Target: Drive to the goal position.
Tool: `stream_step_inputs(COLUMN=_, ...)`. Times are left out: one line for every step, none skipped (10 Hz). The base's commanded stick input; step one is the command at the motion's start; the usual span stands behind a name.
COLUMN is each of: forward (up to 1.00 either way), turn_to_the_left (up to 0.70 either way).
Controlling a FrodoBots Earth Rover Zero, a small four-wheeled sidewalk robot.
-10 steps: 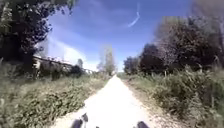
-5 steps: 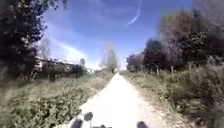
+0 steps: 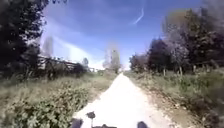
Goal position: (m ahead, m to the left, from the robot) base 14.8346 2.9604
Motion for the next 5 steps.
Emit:
stream_step_inputs(forward=0.70, turn_to_the_left=0.00)
stream_step_inputs(forward=0.70, turn_to_the_left=0.00)
stream_step_inputs(forward=0.70, turn_to_the_left=0.00)
stream_step_inputs(forward=0.70, turn_to_the_left=0.00)
stream_step_inputs(forward=0.70, turn_to_the_left=0.00)
